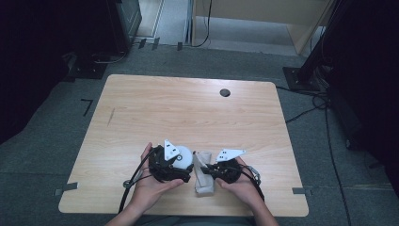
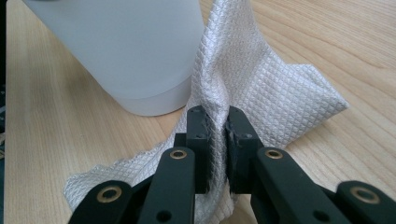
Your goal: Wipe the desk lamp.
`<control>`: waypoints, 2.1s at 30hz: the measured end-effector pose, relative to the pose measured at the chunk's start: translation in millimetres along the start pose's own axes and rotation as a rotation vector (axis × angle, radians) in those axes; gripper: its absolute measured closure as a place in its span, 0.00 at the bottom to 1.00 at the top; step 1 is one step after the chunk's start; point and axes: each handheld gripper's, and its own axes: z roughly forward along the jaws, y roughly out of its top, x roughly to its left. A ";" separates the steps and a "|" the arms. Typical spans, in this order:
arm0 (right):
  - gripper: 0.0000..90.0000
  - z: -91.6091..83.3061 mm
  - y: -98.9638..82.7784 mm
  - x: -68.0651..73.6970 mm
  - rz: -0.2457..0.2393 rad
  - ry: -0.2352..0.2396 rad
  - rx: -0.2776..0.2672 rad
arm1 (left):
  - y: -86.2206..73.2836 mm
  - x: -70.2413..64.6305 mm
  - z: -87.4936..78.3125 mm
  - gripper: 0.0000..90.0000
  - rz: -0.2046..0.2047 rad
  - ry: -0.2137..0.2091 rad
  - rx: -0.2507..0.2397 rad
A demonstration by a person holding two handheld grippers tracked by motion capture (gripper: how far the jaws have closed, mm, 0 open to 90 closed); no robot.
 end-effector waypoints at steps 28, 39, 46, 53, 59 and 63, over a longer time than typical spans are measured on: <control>0.92 -4.9 6.7 7.9 -0.008 0.050 -0.084 | -6.7 26.4 12.1 0.10 0.340 -0.401 -0.114; 0.92 -34.6 25.2 24.2 -0.040 0.101 -0.245 | -8.5 36.1 14.4 0.10 0.392 -0.481 -0.137; 0.92 -42.1 29.3 29.9 -0.063 0.121 -0.291 | -8.7 36.9 14.7 0.10 0.395 -0.488 -0.139; 0.92 -17.2 12.5 17.0 0.012 0.143 -0.133 | -8.7 37.1 15.0 0.10 0.395 -0.490 -0.140; 0.92 0.5 3.9 7.1 0.075 0.127 -0.042 | -8.7 37.4 15.2 0.10 0.396 -0.492 -0.141; 0.92 10.1 -0.3 4.3 0.091 0.095 0.007 | -8.4 37.0 14.9 0.10 0.395 -0.490 -0.138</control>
